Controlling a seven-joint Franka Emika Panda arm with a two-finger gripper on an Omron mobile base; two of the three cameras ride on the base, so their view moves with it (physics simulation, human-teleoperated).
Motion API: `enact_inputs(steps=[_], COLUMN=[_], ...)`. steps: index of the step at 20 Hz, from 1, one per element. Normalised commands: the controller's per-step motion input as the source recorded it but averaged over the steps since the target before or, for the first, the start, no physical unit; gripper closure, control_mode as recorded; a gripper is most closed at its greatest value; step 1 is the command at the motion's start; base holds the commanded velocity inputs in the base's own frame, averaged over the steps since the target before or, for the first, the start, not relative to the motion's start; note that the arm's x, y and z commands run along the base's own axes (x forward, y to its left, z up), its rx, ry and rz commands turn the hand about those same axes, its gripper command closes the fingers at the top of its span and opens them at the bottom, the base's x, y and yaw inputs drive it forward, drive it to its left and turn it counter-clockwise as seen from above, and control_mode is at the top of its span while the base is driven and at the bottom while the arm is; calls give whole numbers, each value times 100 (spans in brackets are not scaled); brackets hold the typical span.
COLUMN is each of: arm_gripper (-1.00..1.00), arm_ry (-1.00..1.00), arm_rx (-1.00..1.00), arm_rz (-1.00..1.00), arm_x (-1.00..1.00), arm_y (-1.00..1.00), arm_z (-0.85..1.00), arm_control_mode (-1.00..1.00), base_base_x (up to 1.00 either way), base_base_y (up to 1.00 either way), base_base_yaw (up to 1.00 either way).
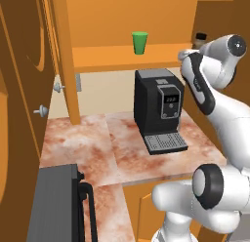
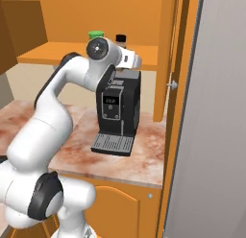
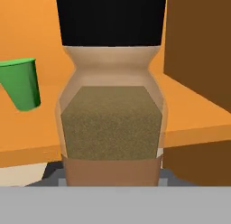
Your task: Take the cinnamon bottle from the cabinet and place it on the dining table, next to the plate with the cupcake. Then take the chocolate from the dining counter and place it on the cupcake plate.
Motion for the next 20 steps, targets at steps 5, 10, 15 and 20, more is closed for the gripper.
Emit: enact_inputs(steps=[5, 10, 15, 20], arm_gripper=[100, 100, 100, 100], arm_ry=[0, 0, 0, 8], arm_rx=[0, 0, 0, 0], arm_rz=[1, 3, 5, 5], arm_x=[-66, -51, -51, -44], arm_y=[45, 41, 41, 39], arm_z=[-1, -3, -7, -8], arm_control_mode=[-100, -100, -100, -100], base_base_x=[0, 0, 0, 0], base_base_y=[0, 0, 0, 0], base_base_yaw=[0, 0, 0, 0])
